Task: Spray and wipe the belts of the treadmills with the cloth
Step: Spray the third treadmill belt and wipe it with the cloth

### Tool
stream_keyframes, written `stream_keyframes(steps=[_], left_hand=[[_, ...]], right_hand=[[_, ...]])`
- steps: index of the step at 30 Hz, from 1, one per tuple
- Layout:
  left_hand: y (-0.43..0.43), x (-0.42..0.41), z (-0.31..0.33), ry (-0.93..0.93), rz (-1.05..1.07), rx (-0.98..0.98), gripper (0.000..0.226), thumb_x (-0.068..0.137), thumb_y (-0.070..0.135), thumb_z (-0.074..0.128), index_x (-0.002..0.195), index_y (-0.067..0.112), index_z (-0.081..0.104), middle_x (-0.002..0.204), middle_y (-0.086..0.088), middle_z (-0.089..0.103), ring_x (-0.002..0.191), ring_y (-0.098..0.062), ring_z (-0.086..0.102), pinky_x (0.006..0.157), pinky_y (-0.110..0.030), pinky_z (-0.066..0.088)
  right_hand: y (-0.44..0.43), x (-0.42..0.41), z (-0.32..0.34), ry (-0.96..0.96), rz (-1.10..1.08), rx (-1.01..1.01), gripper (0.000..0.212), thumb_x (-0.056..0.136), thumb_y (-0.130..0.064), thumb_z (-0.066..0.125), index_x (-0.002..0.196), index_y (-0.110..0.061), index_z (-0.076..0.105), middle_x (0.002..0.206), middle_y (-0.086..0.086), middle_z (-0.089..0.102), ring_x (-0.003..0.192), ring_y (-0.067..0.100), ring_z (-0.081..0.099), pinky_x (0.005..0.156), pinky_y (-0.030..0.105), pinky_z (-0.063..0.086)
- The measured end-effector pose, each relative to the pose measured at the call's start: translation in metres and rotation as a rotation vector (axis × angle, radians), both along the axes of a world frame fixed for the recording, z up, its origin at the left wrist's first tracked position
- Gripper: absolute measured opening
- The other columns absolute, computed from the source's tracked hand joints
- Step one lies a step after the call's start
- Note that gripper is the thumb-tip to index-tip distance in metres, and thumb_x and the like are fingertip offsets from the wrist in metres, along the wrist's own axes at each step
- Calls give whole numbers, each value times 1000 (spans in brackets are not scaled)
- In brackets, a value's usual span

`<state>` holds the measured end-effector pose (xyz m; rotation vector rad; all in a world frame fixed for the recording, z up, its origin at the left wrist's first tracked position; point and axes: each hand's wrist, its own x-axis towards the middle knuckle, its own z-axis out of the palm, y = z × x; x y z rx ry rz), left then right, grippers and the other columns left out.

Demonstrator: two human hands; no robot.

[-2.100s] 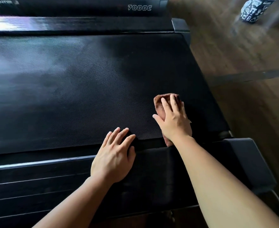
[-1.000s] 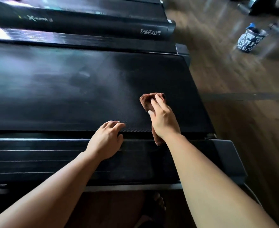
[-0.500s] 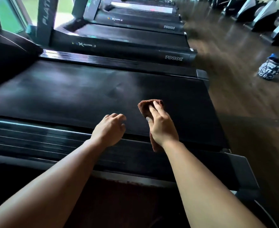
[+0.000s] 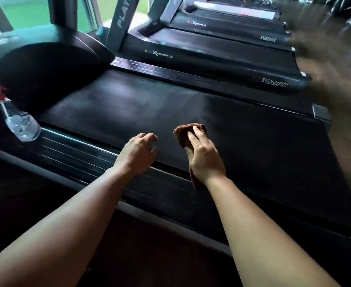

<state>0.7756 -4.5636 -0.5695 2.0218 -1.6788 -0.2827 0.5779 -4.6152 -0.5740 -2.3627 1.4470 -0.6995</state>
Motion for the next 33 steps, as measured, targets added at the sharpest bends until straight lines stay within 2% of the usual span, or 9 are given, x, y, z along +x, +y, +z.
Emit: stream_keyframes(steps=[9, 13, 16, 23, 26, 31, 33], left_hand=[[19, 130, -7, 114, 239, -30, 26, 91, 26, 65, 116, 20, 67, 111, -4, 66, 101, -25, 65, 94, -40, 51], [33, 182, -12, 139, 328, -19, 30, 94, 28, 61, 123, 21, 64, 116, -1, 66, 97, -21, 64, 93, -38, 51], [43, 217, -15, 172, 401, -46, 28, 95, 27, 62, 122, 19, 65, 111, -1, 67, 95, -18, 64, 91, -34, 50], [51, 289, -14, 327, 530, -205, 25, 96, 23, 64, 120, 17, 65, 108, 0, 69, 99, -14, 65, 90, -30, 53], [48, 325, -14, 379, 602, -277, 25, 95, 26, 64, 119, 18, 65, 110, 1, 69, 101, -13, 65, 94, -31, 53], [39, 385, -16, 388, 736, -390, 28, 92, 26, 63, 119, 18, 65, 110, 3, 69, 102, -14, 66, 98, -35, 52], [33, 404, -17, 404, 798, -434, 28, 91, 25, 62, 118, 17, 65, 104, 6, 68, 100, -14, 66, 94, -30, 52]], right_hand=[[-17, 137, -15, 35, 166, 50, 52, 97, -22, 59, 147, -18, 45, 159, -1, 33, 136, 32, 40, 103, 57, 43], [-21, 191, -19, 41, 218, 61, 52, 98, -25, 57, 149, -19, 43, 161, -3, 29, 139, 30, 37, 105, 54, 43], [-24, 228, -20, 36, 259, 58, 53, 98, -25, 57, 149, -20, 43, 161, -3, 28, 140, 29, 36, 105, 55, 43], [-21, 309, -27, -20, 326, 51, 52, 98, -22, 57, 148, -15, 45, 160, 2, 31, 141, 30, 35, 109, 52, 40], [-18, 341, -31, -19, 358, 47, 51, 99, -21, 57, 148, -14, 44, 160, 3, 31, 141, 30, 35, 112, 49, 38], [-19, 384, -34, -18, 402, 19, 51, 99, -22, 56, 148, -15, 44, 160, 2, 32, 141, 30, 36, 112, 48, 38], [-20, 398, -34, -22, 401, 12, 51, 100, -21, 55, 149, -15, 43, 160, 2, 31, 141, 29, 36, 113, 45, 36]])
